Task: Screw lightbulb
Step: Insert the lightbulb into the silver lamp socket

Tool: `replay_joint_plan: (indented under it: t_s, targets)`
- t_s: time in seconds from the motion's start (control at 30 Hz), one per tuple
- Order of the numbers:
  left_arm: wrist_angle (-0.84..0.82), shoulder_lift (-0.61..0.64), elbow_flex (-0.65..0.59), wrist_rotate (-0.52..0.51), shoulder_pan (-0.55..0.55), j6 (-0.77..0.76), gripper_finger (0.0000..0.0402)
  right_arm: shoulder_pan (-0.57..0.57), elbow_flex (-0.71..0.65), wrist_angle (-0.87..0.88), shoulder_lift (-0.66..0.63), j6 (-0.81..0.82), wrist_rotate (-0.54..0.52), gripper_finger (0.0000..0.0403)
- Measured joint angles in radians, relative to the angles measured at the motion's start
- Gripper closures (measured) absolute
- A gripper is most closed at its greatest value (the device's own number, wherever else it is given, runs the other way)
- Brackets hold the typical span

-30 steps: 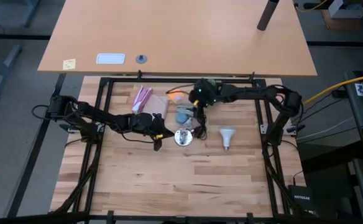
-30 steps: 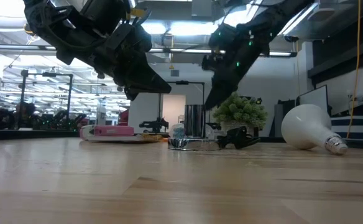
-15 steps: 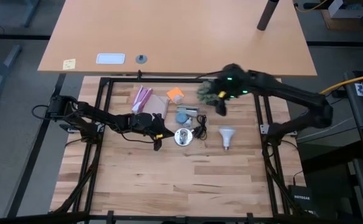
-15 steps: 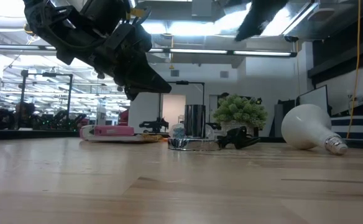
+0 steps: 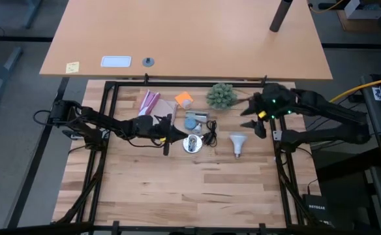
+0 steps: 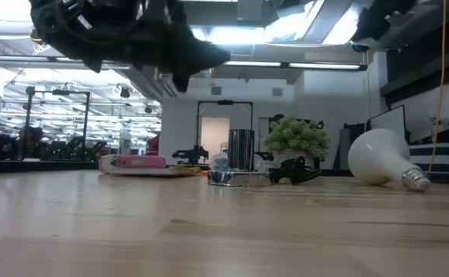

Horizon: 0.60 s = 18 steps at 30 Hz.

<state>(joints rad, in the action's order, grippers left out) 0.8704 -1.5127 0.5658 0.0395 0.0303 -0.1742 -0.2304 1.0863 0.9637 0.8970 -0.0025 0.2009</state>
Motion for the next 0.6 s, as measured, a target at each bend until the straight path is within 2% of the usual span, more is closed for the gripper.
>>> replay_joint_plan:
  t_s: [0.2,0.4,0.6]
  targets:
    - [0.005,-0.037,0.121,0.0,-0.001,0.059,0.0396,0.036,-0.11,0.002,-0.016,0.074,0.0,0.0169]
    - [0.0,-0.202,0.321,0.0,-0.018,0.13,0.0396,0.035,-0.184,0.011,-0.011,0.208,-0.02,0.0169]
    - [-0.018,-0.402,0.516,0.001,-0.009,-0.087,0.0396,0.035,-0.185,0.051,-0.02,0.235,-0.14,0.0169]
